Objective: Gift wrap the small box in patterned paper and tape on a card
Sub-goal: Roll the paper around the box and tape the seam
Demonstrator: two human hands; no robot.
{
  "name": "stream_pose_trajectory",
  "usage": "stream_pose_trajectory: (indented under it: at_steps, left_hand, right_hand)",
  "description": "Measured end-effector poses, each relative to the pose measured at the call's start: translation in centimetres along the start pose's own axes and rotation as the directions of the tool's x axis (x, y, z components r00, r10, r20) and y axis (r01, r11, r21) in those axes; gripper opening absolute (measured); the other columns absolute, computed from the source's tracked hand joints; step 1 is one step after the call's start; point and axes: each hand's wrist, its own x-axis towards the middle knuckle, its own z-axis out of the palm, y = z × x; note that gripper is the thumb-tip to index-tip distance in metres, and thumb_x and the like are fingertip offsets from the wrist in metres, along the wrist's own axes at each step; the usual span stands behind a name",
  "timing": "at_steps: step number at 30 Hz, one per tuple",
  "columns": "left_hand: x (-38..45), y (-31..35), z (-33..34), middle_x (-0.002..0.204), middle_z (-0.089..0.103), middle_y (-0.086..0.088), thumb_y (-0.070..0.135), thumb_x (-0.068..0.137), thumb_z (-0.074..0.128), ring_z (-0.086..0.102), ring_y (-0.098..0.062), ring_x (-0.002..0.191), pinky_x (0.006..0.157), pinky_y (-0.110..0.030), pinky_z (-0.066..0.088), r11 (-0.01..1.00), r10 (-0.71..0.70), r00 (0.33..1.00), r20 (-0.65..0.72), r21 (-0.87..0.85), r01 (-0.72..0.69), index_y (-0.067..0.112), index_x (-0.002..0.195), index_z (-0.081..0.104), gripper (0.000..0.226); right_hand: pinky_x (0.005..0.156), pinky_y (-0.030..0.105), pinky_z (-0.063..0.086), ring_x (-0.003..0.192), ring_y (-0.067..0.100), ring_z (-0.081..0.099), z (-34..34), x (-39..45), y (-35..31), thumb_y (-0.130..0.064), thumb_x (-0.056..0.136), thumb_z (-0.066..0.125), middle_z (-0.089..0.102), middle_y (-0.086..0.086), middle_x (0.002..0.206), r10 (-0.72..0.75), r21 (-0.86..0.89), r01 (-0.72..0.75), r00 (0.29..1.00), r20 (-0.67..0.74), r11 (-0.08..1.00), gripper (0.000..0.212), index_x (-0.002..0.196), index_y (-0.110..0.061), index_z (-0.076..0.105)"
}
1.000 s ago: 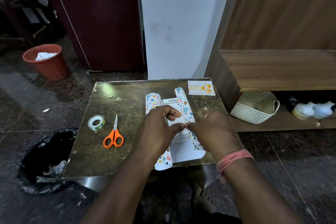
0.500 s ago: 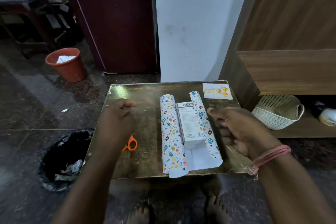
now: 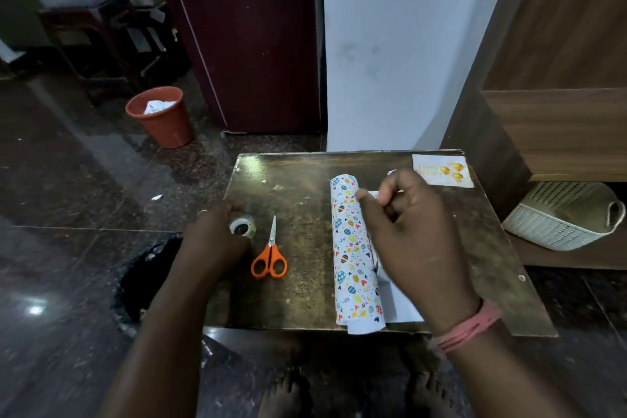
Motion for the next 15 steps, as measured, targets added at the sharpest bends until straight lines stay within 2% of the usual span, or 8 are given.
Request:
stream_pose_trajectory:
  at_steps: [2,5,8,10,11,13,15]
  left_hand:
    - [-0.1,-0.1,0.1,0.103,0.075,-0.003,0.015,0.073,0.080,0.070,-0.026,0.097,0.083,-0.035,0.056,1.000,0.012,0.999,-0.051,-0.010,-0.013,0.022,0.118,0.070,0.047]
    - [-0.5,-0.2,-0.4,0.101,0.073,0.002,0.012,0.076,0.080,0.069,-0.020,0.091,0.081,-0.037,0.058,0.993,-0.017,0.997,-0.073,-0.118,0.008,0.021,0.121,0.069,0.047]
    - [-1.2,0.3,-1.5,0.111,0.072,-0.002,-0.001,0.079,0.080,0.071,-0.018,0.095,0.083,-0.041,0.062,0.920,0.012,1.000,-0.002,-0.391,-0.012,0.019,0.127,0.065,0.054]
    - [-2.0,1.2,-2.3,0.116,0.073,-0.006,-0.009,0.078,0.079,0.073,-0.018,0.103,0.086,-0.030,0.061,0.790,0.141,0.979,0.147,-0.613,-0.021,0.016,0.129,0.064,0.058]
    - [-2.3,1.6,-2.5,0.119,0.074,-0.007,-0.009,0.076,0.080,0.072,-0.020,0.109,0.090,-0.030,0.059,0.725,0.217,0.953,0.212,-0.688,-0.012,0.015,0.130,0.063,0.061]
    - [-2.8,2.2,-2.4,0.127,0.072,-0.008,-0.006,0.071,0.083,0.068,-0.025,0.119,0.101,-0.038,0.054,0.648,0.333,0.900,0.280,-0.762,-0.003,0.016,0.133,0.063,0.068]
    - [-3.0,2.6,-2.1,0.130,0.070,-0.007,-0.003,0.072,0.078,0.067,-0.024,0.122,0.103,-0.038,0.053,0.607,0.409,0.864,0.296,-0.795,-0.015,0.017,0.134,0.064,0.067]
  right_hand:
    - [0.046,0.040,0.038,0.043,0.016,0.037,2.0,-1.3,-0.9,-0.029,0.096,0.066,0.044,0.000,0.048,-0.047,-0.010,0.049,0.992,0.119,0.999,0.029,0.079,-0.022,0.043]
    - [0.049,0.041,0.041,0.046,0.016,0.041,4.3,-2.8,-1.5,-0.032,0.094,0.066,0.046,-0.002,0.051,-0.090,-0.064,0.106,0.973,0.214,0.992,0.029,0.080,-0.024,0.042]
    - [0.054,0.039,0.044,0.052,0.016,0.047,5.3,-3.3,-1.2,-0.034,0.094,0.066,0.051,-0.005,0.058,-0.083,-0.060,0.100,0.969,0.232,0.993,0.024,0.084,-0.026,0.045]
    - [0.058,0.029,0.044,0.060,0.011,0.054,5.5,-3.0,-1.0,-0.033,0.095,0.066,0.056,-0.011,0.069,-0.046,-0.010,0.049,0.981,0.189,0.999,0.011,0.094,-0.028,0.056]
    - [0.061,0.025,0.043,0.064,0.009,0.055,5.5,-2.7,-0.9,-0.032,0.095,0.065,0.059,-0.011,0.076,-0.005,0.026,0.001,0.985,0.171,1.000,0.008,0.101,-0.029,0.060]
    - [0.066,0.021,0.041,0.067,0.005,0.055,5.3,-2.1,-0.7,-0.030,0.097,0.064,0.060,-0.011,0.085,0.090,0.103,-0.109,0.981,0.172,0.989,0.015,0.112,-0.030,0.065]
    - [0.067,0.018,0.041,0.066,0.000,0.054,4.9,-1.4,-0.6,-0.027,0.099,0.064,0.059,-0.014,0.083,0.192,0.167,-0.227,0.961,0.201,0.960,0.017,0.114,-0.028,0.069]
